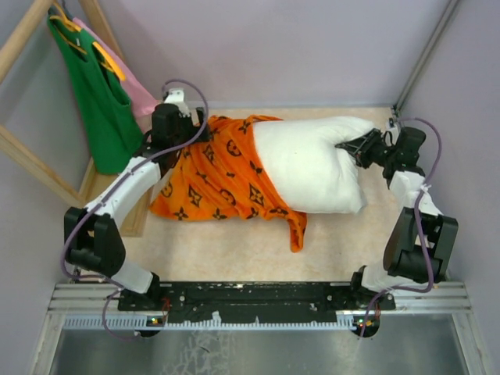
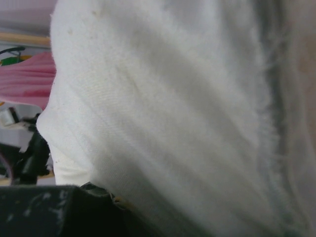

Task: Remove the pillowcase from the pillow
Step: Remove the pillow from the pillowcase.

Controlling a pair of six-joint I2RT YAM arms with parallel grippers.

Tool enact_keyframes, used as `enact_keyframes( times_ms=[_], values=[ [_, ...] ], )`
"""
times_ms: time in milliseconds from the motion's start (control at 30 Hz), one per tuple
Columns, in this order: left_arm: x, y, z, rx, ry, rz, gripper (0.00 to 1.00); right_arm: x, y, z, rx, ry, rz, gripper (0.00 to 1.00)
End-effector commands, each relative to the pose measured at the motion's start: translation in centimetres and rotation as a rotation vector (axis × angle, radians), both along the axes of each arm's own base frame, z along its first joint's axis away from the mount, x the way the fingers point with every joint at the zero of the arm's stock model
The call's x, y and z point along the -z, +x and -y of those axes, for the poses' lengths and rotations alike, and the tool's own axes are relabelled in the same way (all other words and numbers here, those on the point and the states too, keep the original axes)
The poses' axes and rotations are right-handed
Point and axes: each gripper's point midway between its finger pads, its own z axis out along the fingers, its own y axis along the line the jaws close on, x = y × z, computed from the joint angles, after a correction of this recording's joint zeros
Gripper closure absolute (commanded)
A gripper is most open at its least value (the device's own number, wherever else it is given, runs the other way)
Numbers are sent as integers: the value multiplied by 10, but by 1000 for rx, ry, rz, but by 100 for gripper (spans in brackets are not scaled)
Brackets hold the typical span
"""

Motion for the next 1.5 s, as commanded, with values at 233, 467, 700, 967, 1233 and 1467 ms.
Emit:
enact_keyframes(
  times_ms=[233,467,700,967,1233,1467],
  values=[
    [-31,-199,189,733,-24,-98,0,-56,32,40,217,-211,192,100],
    [31,-236,235,793,-36,-264,2,-60,34,18,193,-214,207,100],
    [40,-202,272,765,-49,-218,2,-63,30,7,170,-217,214,100],
    [92,-172,245,513,49,-276,43,-67,17,4,159,-230,232,100],
    [143,-162,102,170,-54,-372,100,-78,15,15,157,-190,273,100],
    [132,-183,19,-57,18,-275,100,-68,22,24,170,-124,256,100]
  ],
)
